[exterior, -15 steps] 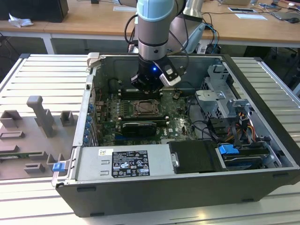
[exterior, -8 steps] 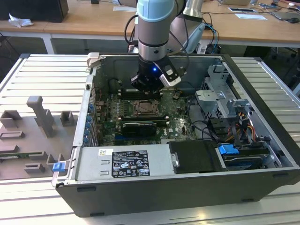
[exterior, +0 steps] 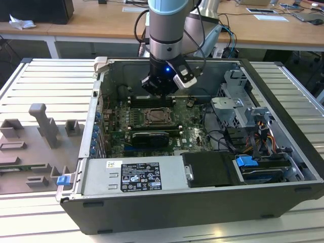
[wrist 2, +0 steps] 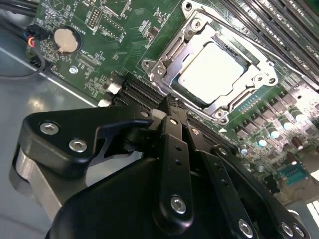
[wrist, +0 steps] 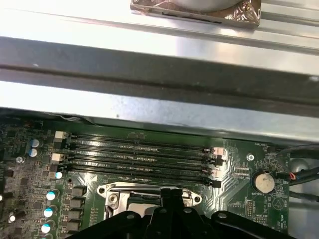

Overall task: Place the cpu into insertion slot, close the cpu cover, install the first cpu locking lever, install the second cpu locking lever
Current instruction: 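Install the second cpu locking lever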

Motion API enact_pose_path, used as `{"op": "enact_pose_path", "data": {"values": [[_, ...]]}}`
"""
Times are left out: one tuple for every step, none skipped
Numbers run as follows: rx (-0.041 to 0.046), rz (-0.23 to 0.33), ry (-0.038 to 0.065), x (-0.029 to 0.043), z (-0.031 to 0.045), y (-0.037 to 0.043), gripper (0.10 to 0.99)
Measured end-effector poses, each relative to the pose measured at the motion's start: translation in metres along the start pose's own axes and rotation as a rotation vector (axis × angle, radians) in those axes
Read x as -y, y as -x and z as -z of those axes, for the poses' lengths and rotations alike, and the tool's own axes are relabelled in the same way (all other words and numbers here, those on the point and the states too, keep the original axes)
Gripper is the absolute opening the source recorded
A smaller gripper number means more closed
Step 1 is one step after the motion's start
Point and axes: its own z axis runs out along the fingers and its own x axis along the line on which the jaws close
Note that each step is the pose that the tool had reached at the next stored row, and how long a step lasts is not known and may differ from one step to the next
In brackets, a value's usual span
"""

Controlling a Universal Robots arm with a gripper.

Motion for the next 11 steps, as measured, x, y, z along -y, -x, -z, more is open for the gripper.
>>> {"op": "enact_pose_path", "data": {"values": [[-0.0001, 0.0, 0.0, -0.0002, 0.0018, 0.0001, 0.106], [0.0, 0.0, 0.0, -0.0003, 0.0029, 0.0002, 0.106], [0.0, 0.0, 0.0, 0.0005, 0.003, 0.0002, 0.106], [-0.0001, 0.0, 0.0, 0.0029, 0.0034, -0.0001, 0.106], [0.0, 0.0, 0.0, 0.0054, 0.0037, -0.0004, 0.106], [0.0, 0.0, 0.0, 0.0068, 0.0038, -0.0005, 0.106], [0.0, 0.0, 0.0, 0.0079, 0.004, -0.0007, 0.106], [0.0, 0.0, 0.0, 0.0094, 0.0042, -0.0008, 0.106], [0.0, 0.0, 0.0, 0.0101, 0.0043, -0.0009, 0.106], [0.0, 0.0, 0.0, 0.0107, 0.0044, -0.0009, 0.106], [0.0, 0.0, 0.0, 0.0114, 0.0045, -0.001, 0.106]]}}
